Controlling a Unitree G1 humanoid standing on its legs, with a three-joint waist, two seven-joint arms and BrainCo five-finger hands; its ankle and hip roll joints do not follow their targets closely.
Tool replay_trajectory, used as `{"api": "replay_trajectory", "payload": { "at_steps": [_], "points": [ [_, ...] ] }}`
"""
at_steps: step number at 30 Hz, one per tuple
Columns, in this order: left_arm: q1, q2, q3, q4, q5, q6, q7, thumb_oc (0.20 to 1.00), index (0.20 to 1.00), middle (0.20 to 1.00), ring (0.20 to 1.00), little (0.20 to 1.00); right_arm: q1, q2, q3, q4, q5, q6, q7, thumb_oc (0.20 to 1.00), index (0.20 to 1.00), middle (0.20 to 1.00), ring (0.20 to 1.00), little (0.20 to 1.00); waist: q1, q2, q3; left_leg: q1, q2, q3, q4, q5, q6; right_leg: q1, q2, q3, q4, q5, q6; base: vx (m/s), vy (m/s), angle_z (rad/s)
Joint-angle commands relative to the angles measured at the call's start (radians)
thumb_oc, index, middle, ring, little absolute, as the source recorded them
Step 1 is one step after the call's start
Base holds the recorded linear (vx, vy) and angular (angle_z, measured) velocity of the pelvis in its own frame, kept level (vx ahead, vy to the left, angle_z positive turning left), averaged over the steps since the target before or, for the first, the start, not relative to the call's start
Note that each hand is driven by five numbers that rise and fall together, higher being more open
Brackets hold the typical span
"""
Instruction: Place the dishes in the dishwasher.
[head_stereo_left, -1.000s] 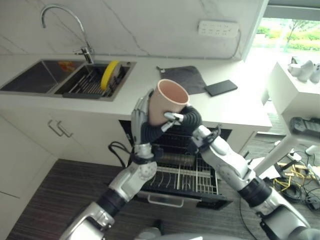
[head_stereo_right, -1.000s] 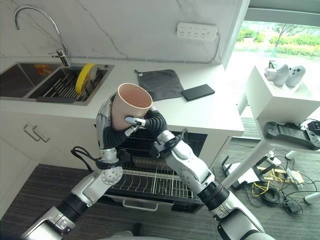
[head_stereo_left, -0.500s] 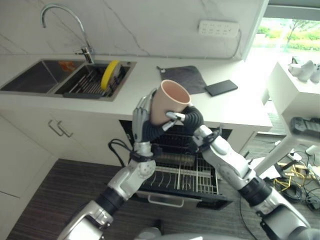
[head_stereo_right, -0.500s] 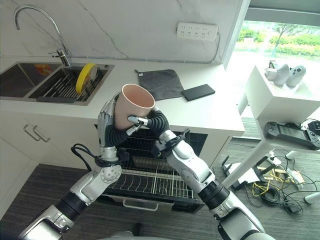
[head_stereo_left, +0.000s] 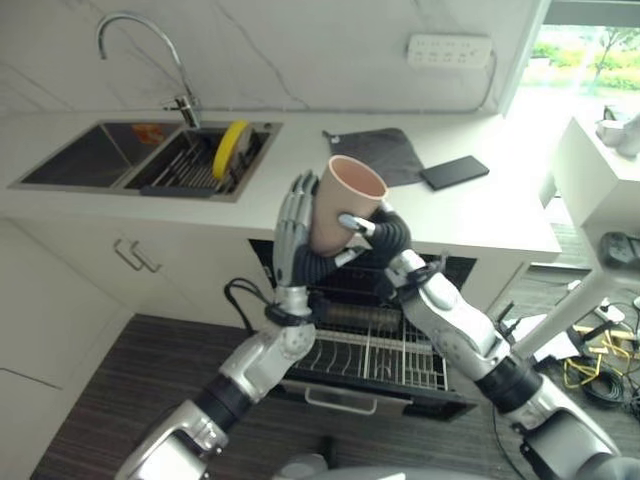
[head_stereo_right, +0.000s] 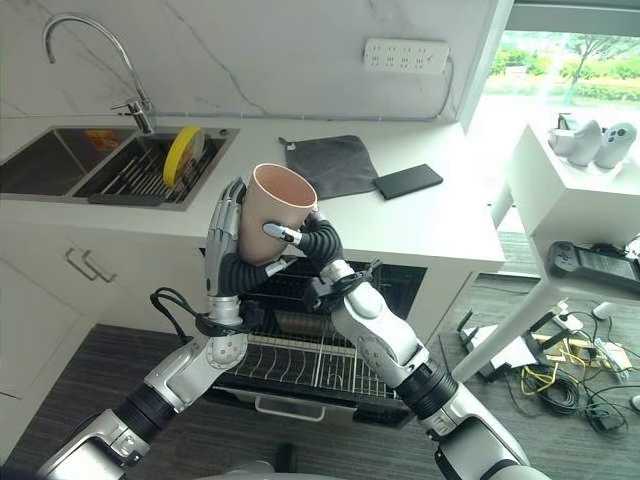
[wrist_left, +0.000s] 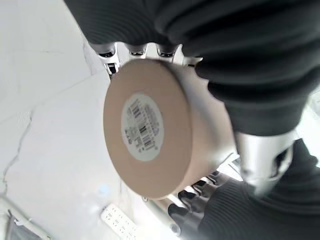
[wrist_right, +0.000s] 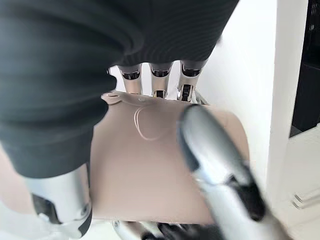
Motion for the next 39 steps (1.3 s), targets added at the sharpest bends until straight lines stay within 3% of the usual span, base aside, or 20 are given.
{"api": "replay_trajectory", "payload": {
  "at_steps": [1, 21, 22, 24, 26, 27, 29, 31, 33, 35, 39],
  "points": [
    [-0.068, -0.011, -0.136, 0.034, 0.090, -0.024, -0.036, 1.000, 1.000, 1.000, 1.000, 1.000, -0.134, 0.118, -0.091, -0.040, 0.059, -0.173, -0.040, 0.200, 0.200, 0.200, 0.200, 0.200, 0.016, -0.019, 0.013, 0.101, 0.048, 0.056, 0.081, -0.185, -0.008, -0.071, -0.060, 0.029, 0.098, -0.007, 0.032, 0.00, 0.000, 0.00],
    [-0.004, 0.007, -0.028, 0.059, 0.046, 0.005, 0.041, 1.000, 1.000, 1.000, 1.000, 1.000, -0.015, 0.084, -0.232, -0.062, 0.067, -0.334, -0.066, 0.200, 0.200, 0.200, 0.200, 0.200, -0.009, -0.003, 0.011, 0.121, 0.063, 0.083, 0.039, -0.157, -0.015, -0.061, -0.061, 0.021, 0.080, 0.005, 0.033, 0.00, 0.000, 0.00],
    [0.011, 0.016, -0.009, 0.050, 0.022, 0.000, 0.013, 1.000, 1.000, 1.000, 1.000, 1.000, 0.007, 0.072, -0.245, -0.079, 0.060, -0.333, -0.060, 0.200, 0.200, 0.200, 0.200, 0.200, -0.012, -0.004, 0.009, 0.123, 0.064, 0.085, 0.036, -0.157, -0.017, -0.062, -0.059, 0.025, 0.075, 0.007, 0.034, 0.00, 0.000, 0.00],
    [0.048, 0.030, 0.037, 0.021, -0.038, -0.074, -0.057, 1.000, 1.000, 1.000, 1.000, 1.000, 0.067, 0.046, -0.274, -0.112, 0.055, -0.325, -0.028, 0.200, 0.200, 0.200, 0.200, 0.200, -0.020, -0.006, 0.009, 0.122, 0.069, 0.092, 0.038, -0.157, -0.018, -0.066, -0.057, 0.030, 0.067, 0.012, 0.035, -0.01, 0.023, -0.06],
    [0.104, 0.042, 0.071, -0.028, -0.130, -0.123, -0.257, 1.000, 1.000, 1.000, 1.000, 1.000, 0.147, 0.021, -0.308, -0.146, 0.051, -0.310, 0.025, 0.200, 0.200, 0.200, 0.200, 0.200, -0.031, -0.005, 0.010, 0.117, 0.075, 0.102, 0.048, -0.159, -0.019, -0.075, -0.054, 0.039, 0.067, 0.016, 0.037, -0.02, 0.046, -0.15],
    [0.130, 0.051, 0.074, -0.037, -0.217, -0.089, -0.418, 1.000, 1.000, 1.000, 1.000, 1.000, 0.187, 0.008, -0.325, -0.162, 0.053, -0.299, 0.045, 0.200, 0.200, 0.200, 0.200, 0.200, -0.040, -0.003, 0.013, 0.114, 0.077, 0.108, 0.054, -0.160, -0.019, -0.081, -0.053, 0.044, 0.068, 0.018, 0.038, -0.03, 0.053, -0.22],
    [0.179, 0.071, 0.074, -0.056, -0.286, -0.016, -0.578, 1.000, 1.000, 1.000, 1.000, 1.000, 0.249, -0.007, -0.357, -0.175, 0.073, -0.291, 0.092, 0.200, 0.200, 0.200, 0.200, 0.200, -0.052, 0.002, 0.016, 0.109, 0.081, 0.116, 0.062, -0.161, -0.019, -0.092, -0.053, 0.050, 0.071, 0.021, 0.044, -0.04, 0.056, -0.15],
    [0.218, 0.090, 0.079, -0.057, -0.335, 0.034, -0.676, 1.000, 1.000, 1.000, 1.000, 1.000, 0.291, -0.026, -0.376, -0.177, 0.076, -0.279, 0.127, 0.200, 0.200, 0.200, 0.200, 0.200, -0.062, 0.005, 0.017, 0.105, 0.083, 0.126, 0.070, -0.164, -0.017, -0.101, -0.054, 0.054, 0.073, 0.022, 0.046, -0.04, 0.061, -0.15],
    [0.249, 0.137, 0.081, -0.030, -0.375, 0.062, -0.822, 1.000, 1.000, 1.000, 1.000, 1.000, 0.320, -0.055, -0.403, -0.158, 0.054, -0.220, 0.169, 0.200, 0.200, 0.200, 0.200, 0.200, -0.078, 0.013, 0.022, 0.096, 0.084, 0.136, 0.092, -0.167, -0.018, -0.113, -0.057, 0.062, 0.076, 0.025, 0.051, -0.01, 0.092, -0.29],
    [0.270, 0.167, 0.091, -0.026, -0.378, 0.072, -0.915, 1.000, 1.000, 1.000, 1.000, 1.000, 0.339, -0.079, -0.412, -0.141, 0.006, -0.178, 0.209, 0.200, 0.200, 0.200, 0.200, 0.200, -0.085, 0.020, 0.027, 0.086, 0.084, 0.138, 0.111, -0.170, -0.019, -0.121, -0.061, 0.064, 0.079, 0.028, 0.054, 0.00, 0.095, -0.15],
    [0.258, 0.256, 0.109, -0.042, -0.335, 0.033, -1.043, 1.000, 1.000, 1.000, 1.000, 1.000, 0.329, -0.147, -0.406, -0.059, -0.055, -0.110, 0.268, 0.200, 0.200, 0.200, 0.200, 0.200, -0.087, 0.033, 0.050, 0.043, 0.081, 0.134, 0.158, -0.179, -0.016, -0.158, -0.083, 0.064, 0.092, 0.045, 0.065, 0.00, 0.071, -0.09]
  ]
}}
